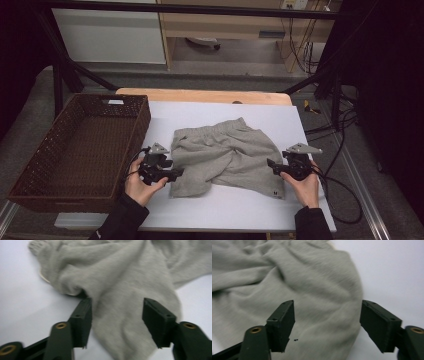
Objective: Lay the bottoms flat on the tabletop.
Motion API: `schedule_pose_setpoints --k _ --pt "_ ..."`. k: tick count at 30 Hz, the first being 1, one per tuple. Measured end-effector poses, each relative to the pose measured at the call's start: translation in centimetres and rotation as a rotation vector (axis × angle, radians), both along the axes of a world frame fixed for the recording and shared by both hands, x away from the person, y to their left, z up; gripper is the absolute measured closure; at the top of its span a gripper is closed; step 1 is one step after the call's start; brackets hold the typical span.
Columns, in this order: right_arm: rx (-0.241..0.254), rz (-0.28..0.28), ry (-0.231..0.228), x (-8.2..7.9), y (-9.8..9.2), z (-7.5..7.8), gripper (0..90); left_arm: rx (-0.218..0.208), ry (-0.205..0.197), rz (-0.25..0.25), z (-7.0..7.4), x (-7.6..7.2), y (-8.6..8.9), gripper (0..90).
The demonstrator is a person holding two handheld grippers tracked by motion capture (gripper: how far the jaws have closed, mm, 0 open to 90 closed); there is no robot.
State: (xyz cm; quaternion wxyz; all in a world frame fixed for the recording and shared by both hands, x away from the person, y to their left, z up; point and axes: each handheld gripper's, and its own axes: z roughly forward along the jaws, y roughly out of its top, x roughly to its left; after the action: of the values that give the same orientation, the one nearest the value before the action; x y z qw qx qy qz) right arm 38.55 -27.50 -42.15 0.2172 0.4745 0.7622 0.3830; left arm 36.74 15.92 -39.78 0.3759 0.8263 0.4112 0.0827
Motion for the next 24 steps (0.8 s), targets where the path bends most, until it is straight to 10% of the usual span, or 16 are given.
schedule_pose_setpoints --k 7,14,24 --pt "0.018 0.101 0.073 -3.9 0.6 0.0 31.7 0.016 0.073 -0.124 -1.9 -2.7 -3.3 47.1" --pt "0.003 0.214 0.163 -5.6 2.2 -1.4 50.6 0.054 0.093 -0.132 -3.2 -2.7 -5.0 57.3" --pt "-0.074 0.226 0.131 -5.3 3.2 -2.8 62.0 0.084 0.093 -0.116 -4.0 -2.5 -5.2 71.0"
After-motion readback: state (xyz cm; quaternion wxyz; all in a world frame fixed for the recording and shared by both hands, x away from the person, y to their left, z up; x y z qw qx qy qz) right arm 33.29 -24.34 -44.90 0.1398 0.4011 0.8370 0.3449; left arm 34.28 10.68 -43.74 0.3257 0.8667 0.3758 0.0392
